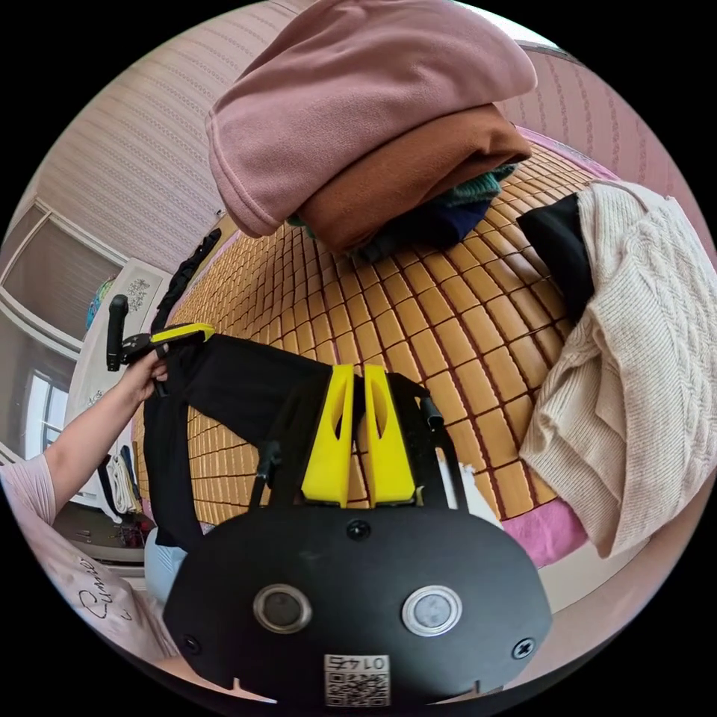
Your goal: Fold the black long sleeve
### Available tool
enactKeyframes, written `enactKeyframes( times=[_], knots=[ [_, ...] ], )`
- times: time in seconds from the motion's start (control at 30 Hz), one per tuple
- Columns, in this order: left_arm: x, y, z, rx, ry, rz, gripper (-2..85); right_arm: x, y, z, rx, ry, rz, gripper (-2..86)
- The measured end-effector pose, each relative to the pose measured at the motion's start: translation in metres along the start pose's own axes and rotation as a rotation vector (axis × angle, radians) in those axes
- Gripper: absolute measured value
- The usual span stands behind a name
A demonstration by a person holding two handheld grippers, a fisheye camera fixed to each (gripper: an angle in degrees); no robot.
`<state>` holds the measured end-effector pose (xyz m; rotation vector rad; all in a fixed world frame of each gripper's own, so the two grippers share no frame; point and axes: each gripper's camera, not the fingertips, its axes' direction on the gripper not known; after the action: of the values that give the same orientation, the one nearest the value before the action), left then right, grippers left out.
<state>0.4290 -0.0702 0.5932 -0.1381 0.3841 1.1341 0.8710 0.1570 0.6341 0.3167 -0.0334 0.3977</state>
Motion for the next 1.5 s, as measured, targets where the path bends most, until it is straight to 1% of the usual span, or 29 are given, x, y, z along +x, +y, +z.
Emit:
enactKeyframes(
  times=[0.07, 0.13, 0.17, 0.23, 0.33, 0.37, 0.4, 0.43, 0.5, 0.53, 0.57, 0.6, 0.63, 0.67, 0.7, 0.73, 0.77, 0.83, 0.87, 0.93, 1.03, 1.13, 1.27, 1.33, 1.37, 1.43, 1.47, 1.5],
  knots=[
    [-0.005, 0.009, -0.025, 0.059, 0.032, -0.014, 5.3, -0.007, -0.001, -0.007, 0.042, 0.021, 0.001, 0.9],
    [-0.011, 0.025, -0.056, 0.144, 0.074, -0.029, 5.7, -0.018, -0.004, -0.013, 0.083, -0.002, -0.029, 1.1],
    [-0.017, 0.041, -0.078, 0.194, 0.087, -0.040, 5.8, -0.021, -0.005, -0.013, 0.087, -0.008, -0.037, 1.1],
    [-0.028, 0.073, -0.108, 0.234, 0.079, -0.061, 5.8, -0.036, -0.012, -0.008, 0.066, -0.030, -0.071, 1.2],
    [-0.054, 0.153, -0.153, 0.251, 0.003, -0.131, 5.7, -0.070, -0.023, 0.000, 0.018, -0.031, -0.160, 1.2],
    [-0.066, 0.191, -0.169, 0.235, -0.053, -0.174, 5.6, -0.079, -0.025, 0.002, 0.011, -0.031, -0.186, 1.1],
    [-0.079, 0.232, -0.184, 0.213, -0.110, -0.226, 5.4, -0.101, -0.029, 0.005, -0.002, -0.030, -0.248, 1.0],
    [-0.086, 0.254, -0.191, 0.200, -0.139, -0.256, 5.3, -0.126, -0.033, 0.010, -0.021, -0.027, -0.315, 0.9],
    [-0.117, 0.343, -0.216, 0.133, -0.249, -0.410, 4.8, -0.171, -0.038, 0.019, -0.055, -0.027, -0.420, 0.9],
    [-0.124, 0.365, -0.221, 0.119, -0.263, -0.453, 4.8, -0.205, -0.040, 0.026, -0.077, -0.069, -0.486, 0.9],
    [-0.140, 0.407, -0.230, 0.101, -0.268, -0.539, 4.7, -0.224, -0.040, 0.030, -0.090, -0.109, -0.521, 1.0],
    [-0.154, 0.444, -0.238, 0.104, -0.256, -0.610, 4.6, -0.263, -0.040, 0.038, -0.120, -0.213, -0.588, 1.0],
    [-0.160, 0.461, -0.241, 0.109, -0.250, -0.641, 4.5, -0.306, -0.038, 0.048, -0.153, -0.307, -0.664, 1.2],
    [-0.173, 0.489, -0.246, 0.119, -0.248, -0.699, 4.2, -0.328, -0.036, 0.054, -0.167, -0.338, -0.695, 1.3],
    [-0.185, 0.511, -0.250, 0.130, -0.254, -0.746, 3.9, -0.375, -0.034, 0.068, -0.193, -0.382, -0.756, 1.5],
    [-0.192, 0.519, -0.251, 0.137, -0.256, -0.760, 3.8, -0.422, -0.032, 0.084, -0.234, -0.404, -0.829, 1.9],
    [-0.205, 0.529, -0.251, 0.155, -0.255, -0.769, 3.7, -0.446, -0.032, 0.093, -0.262, -0.406, -0.862, 2.1],
    [-0.230, 0.533, -0.249, 0.172, -0.239, -0.762, 3.9, -0.533, -0.036, 0.125, -0.318, -0.379, -0.957, 3.4],
    [-0.247, 0.529, -0.247, 0.182, -0.232, -0.745, 4.1, -0.553, -0.038, 0.132, -0.325, -0.369, -0.978, 3.9],
    [-0.273, 0.517, -0.244, 0.213, -0.234, -0.724, 4.4, -0.626, -0.054, 0.160, -0.342, -0.347, -1.009, 6.4],
    [-0.318, 0.486, -0.233, 0.248, -0.222, -0.711, 5.4, -0.698, -0.079, 0.197, -0.355, -0.288, -0.995, 8.5],
    [-0.357, 0.454, -0.213, 0.225, -0.203, -0.738, 7.1, -0.754, -0.098, 0.232, -0.361, -0.193, -0.973, 9.6],
    [-0.392, 0.433, -0.175, 0.125, -0.189, -0.798, 8.3, -0.804, -0.114, 0.267, -0.387, -0.108, -0.939, 10.6],
    [-0.398, 0.430, -0.156, 0.041, -0.171, -0.785, 7.0, -0.832, -0.118, 0.287, -0.417, -0.089, -0.941, 10.3],
    [-0.393, 0.431, -0.154, 0.048, -0.203, -0.735, 5.9, -0.838, -0.118, 0.292, -0.426, -0.075, -0.947, 10.1],
    [-0.387, 0.437, -0.159, 0.052, -0.229, -0.678, 3.6, -0.864, -0.113, 0.309, -0.471, 0.026, -1.000, 6.2],
    [-0.386, 0.445, -0.166, 0.061, -0.218, -0.664, 0.4, -0.870, -0.112, 0.307, -0.450, 0.022, -1.019, 4.1],
    [-0.383, 0.456, -0.179, 0.095, -0.207, -0.667, -0.1, -0.883, -0.113, 0.303, -0.439, 0.012, -1.040, 1.6]
  ],
)
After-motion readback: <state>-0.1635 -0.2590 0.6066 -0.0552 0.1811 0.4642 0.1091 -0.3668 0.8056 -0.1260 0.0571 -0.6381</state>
